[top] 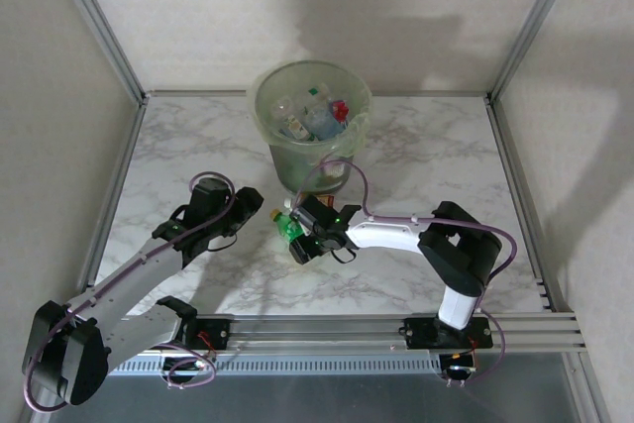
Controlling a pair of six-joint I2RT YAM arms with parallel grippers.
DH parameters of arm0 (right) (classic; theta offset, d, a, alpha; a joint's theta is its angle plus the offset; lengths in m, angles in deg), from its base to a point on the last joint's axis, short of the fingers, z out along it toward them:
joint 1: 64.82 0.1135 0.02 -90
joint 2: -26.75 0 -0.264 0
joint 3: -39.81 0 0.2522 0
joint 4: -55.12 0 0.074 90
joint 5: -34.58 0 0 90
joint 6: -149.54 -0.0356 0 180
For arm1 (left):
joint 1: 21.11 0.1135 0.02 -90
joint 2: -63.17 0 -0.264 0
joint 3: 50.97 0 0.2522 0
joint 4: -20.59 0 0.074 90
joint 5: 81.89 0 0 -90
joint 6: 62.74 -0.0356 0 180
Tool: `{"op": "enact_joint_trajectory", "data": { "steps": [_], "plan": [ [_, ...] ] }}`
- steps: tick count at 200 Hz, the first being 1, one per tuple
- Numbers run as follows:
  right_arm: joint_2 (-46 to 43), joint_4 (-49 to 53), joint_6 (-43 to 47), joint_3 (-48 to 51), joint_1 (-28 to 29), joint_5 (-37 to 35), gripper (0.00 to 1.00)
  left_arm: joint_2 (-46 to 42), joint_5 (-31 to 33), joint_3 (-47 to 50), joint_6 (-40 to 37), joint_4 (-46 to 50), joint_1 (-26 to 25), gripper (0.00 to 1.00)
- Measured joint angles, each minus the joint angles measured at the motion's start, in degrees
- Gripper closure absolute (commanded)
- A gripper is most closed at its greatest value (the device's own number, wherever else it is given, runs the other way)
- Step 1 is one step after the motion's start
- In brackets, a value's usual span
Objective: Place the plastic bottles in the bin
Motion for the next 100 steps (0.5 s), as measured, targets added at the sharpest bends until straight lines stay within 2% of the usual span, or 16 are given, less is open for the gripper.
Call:
{"op": "enact_joint_trajectory", "data": {
  "steps": [18, 100],
  "plan": [
    [0.0, -0.02, 0.13, -0.24, 0.31, -0.5, 0.51, 0.02, 0.0, 0.0, 0.0, -0.09, 0.0, 0.32],
    [-2.12, 1.27, -0.44, -0.24, 2.4, -1.86, 0.62, 0.04, 0.02, 0.0, 0.0, -0.09, 0.0, 0.32]
  ]
}}
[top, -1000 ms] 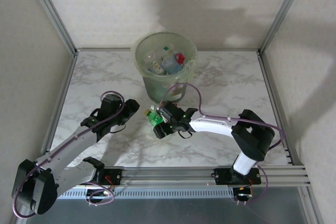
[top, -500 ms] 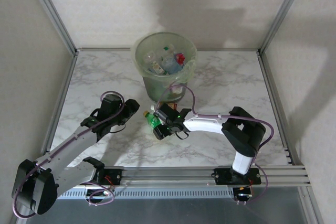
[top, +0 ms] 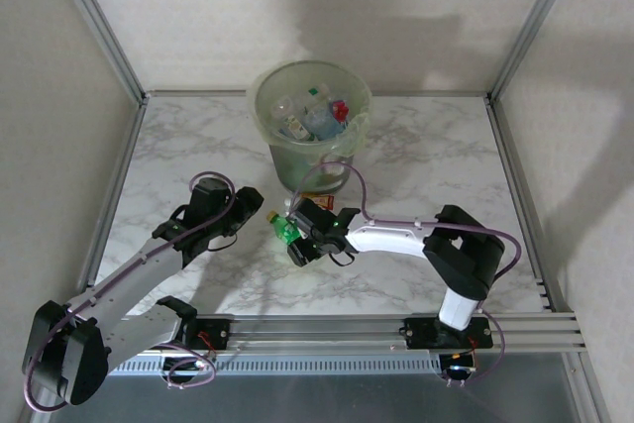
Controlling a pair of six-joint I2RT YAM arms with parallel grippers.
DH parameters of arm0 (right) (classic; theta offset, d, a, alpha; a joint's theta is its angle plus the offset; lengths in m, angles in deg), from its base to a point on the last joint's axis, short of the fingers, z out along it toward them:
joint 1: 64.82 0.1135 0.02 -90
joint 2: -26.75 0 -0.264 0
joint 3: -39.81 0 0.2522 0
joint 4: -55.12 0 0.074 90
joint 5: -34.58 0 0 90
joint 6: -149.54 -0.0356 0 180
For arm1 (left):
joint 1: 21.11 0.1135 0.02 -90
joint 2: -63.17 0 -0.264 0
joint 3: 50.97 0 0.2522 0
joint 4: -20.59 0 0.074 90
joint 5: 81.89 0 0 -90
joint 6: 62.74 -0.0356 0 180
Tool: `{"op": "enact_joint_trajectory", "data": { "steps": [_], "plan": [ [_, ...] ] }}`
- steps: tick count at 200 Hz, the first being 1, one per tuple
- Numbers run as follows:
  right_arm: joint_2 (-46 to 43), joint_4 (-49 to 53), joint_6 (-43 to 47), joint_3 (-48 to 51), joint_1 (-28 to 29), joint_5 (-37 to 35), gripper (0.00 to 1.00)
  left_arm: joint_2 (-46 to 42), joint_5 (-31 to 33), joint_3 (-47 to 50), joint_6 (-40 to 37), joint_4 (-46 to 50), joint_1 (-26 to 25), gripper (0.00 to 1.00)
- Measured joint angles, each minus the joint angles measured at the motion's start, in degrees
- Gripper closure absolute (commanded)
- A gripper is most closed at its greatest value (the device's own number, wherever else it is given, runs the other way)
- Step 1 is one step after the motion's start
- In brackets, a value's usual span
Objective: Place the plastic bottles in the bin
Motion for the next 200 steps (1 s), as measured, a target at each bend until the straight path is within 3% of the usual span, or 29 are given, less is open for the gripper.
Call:
{"op": "enact_joint_trajectory", "data": {
  "steps": [74, 104, 160, 200],
  "plan": [
    [-10.16, 3.98, -1.88, -0.31, 1.44, -1.7, 0.64, -0.37, 1.62, -3.45, -1.11, 2.75, 1.22, 0.26],
    [-15.87, 8.31, -2.34, -4.92, 1.57, -3.43, 0.65, -0.96, 2.49, -6.58, -2.23, 4.22, 2.78, 0.26],
    [-20.79, 14.29, -3.41, -25.31, 0.13, -10.45, 0.65, -1.2, 2.62, -7.69, -2.56, 4.22, 3.43, 0.28],
    [-12.94, 23.12, -5.42, -47.5, -10.91, -11.26, 0.67, -1.18, 1.51, -6.05, -2.36, 4.02, 3.41, 0.29]
  ]
}}
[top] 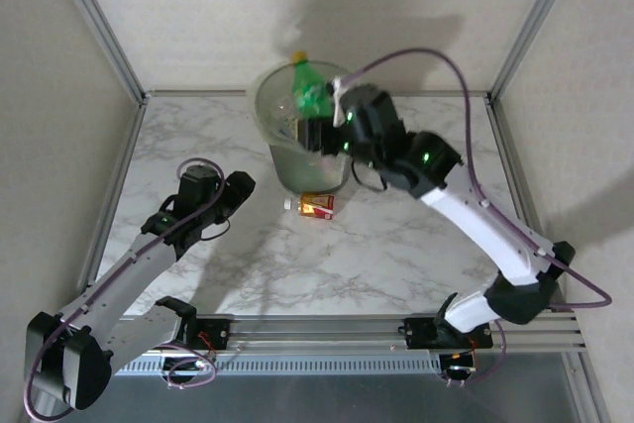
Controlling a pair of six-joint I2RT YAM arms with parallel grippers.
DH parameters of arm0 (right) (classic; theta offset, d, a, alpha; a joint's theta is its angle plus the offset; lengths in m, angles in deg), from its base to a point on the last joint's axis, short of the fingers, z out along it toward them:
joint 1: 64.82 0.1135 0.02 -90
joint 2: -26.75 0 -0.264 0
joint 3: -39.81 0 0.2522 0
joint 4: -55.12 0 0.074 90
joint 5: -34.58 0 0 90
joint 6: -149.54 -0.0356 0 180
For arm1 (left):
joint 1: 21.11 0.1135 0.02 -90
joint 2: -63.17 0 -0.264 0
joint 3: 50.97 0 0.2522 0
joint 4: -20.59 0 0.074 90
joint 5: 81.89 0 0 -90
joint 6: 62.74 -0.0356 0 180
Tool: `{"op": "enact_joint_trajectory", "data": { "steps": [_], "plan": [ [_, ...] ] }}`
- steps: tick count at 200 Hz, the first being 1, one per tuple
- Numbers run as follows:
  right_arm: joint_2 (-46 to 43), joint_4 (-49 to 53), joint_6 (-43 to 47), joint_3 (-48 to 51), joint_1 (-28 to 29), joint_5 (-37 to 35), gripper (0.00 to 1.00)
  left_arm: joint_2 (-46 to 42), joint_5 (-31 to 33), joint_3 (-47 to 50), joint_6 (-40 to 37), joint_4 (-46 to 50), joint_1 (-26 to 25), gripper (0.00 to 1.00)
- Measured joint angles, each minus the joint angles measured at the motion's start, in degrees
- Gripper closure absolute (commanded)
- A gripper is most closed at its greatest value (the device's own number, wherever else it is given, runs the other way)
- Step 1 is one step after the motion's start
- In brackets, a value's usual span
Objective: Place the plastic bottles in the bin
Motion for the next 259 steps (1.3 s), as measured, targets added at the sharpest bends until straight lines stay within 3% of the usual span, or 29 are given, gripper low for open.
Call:
{"op": "enact_joint_trajectory", "data": {
  "steps": [44, 92, 118, 145, 166, 213, 259],
  "plan": [
    [12.46, 9.09, -0.59, -15.21, -10.86, 1.36, 0.68, -0.02, -0.66, 1.95, 0.66, -0.94, 0.0, 0.29],
    [22.25, 15.1, 1.18, -21.62, -16.28, 3.04, 0.66, -0.02, -1.68, 4.13, 2.03, -2.91, 0.0, 0.3],
    [24.81, 16.85, 2.75, -23.26, -17.18, 3.06, 0.59, 0.04, -1.86, 5.35, 2.8, -3.76, 0.0, 0.3],
    [25.4, 18.25, 3.67, -23.65, -17.18, 2.78, 0.36, 0.7, -2.16, 5.88, 3.26, -4.66, -0.17, 0.3],
    [25.38, 18.73, 4.0, -23.91, -17.18, 2.29, 0.29, 1.49, -2.19, 5.99, 3.96, -5.73, -0.79, 0.29],
    [24.5, 18.86, 3.96, -24.15, -17.18, 2.16, 0.22, 3.39, -3.02, 5.99, 6.14, -8.33, -2.25, 0.25],
    [21.2, 18.71, 3.69, -23.87, -16.09, 1.29, 0.28, 4.61, -3.04, 7.19, 10.47, -12.96, -3.93, 0.26]
  ]
}}
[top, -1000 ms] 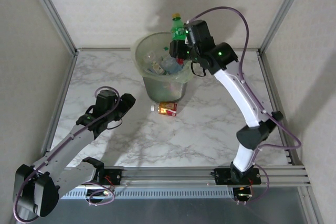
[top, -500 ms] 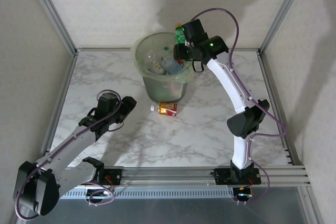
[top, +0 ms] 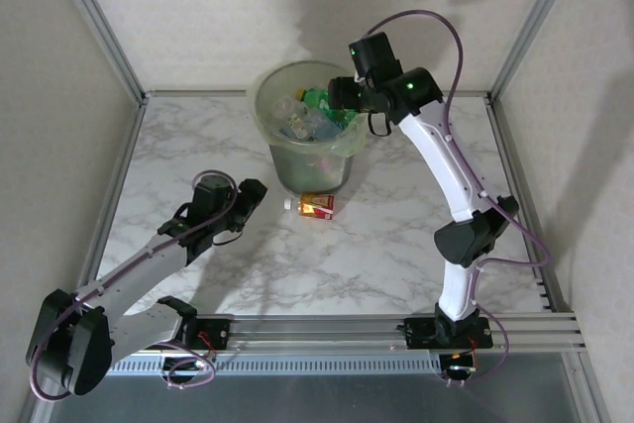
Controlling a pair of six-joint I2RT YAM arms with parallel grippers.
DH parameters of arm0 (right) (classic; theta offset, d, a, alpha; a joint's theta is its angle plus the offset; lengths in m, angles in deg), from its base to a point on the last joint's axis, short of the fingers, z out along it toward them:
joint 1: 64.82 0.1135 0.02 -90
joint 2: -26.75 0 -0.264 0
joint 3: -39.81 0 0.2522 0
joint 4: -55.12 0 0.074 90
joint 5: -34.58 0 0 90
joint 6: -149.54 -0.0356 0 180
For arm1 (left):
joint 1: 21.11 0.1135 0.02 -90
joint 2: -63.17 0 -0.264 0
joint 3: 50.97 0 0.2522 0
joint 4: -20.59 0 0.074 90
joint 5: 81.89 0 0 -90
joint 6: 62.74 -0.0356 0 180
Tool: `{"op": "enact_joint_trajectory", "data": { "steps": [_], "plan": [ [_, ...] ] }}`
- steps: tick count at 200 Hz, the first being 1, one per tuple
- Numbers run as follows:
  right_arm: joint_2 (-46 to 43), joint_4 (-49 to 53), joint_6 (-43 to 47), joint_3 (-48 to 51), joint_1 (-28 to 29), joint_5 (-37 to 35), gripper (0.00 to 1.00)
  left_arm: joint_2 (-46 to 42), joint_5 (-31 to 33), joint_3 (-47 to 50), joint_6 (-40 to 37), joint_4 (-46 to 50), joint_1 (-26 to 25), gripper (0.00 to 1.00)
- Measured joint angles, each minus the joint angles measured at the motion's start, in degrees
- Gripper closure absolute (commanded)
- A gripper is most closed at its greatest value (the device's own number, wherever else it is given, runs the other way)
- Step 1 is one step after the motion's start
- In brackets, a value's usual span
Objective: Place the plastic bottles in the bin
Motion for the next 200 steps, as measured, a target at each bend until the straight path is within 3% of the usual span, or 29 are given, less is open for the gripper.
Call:
{"op": "enact_joint_trajectory", "data": {
  "steps": [32, 99, 141, 200],
  "plan": [
    [-10.01, -4.17, -1.27, 10.95, 2.64, -1.44, 0.37, 1.31, 0.09, 1.97, 5.25, -2.95, -1.07, 0.31],
    [-38.62, -18.91, -8.98, 52.3, 3.15, -1.29, 0.44, 8.57, 0.26, 3.32, 15.3, -9.09, -4.17, 0.35],
    [-41.27, -24.11, -14.03, 66.12, 2.75, 1.77, 0.45, 16.44, 0.26, 3.13, 18.51, -14.67, -6.58, 0.35],
    [-42.47, -29.31, -16.39, 70.69, 2.75, 5.22, 0.47, 21.57, 0.15, 1.53, 19.8, -21.86, -6.62, 0.36]
  ]
}}
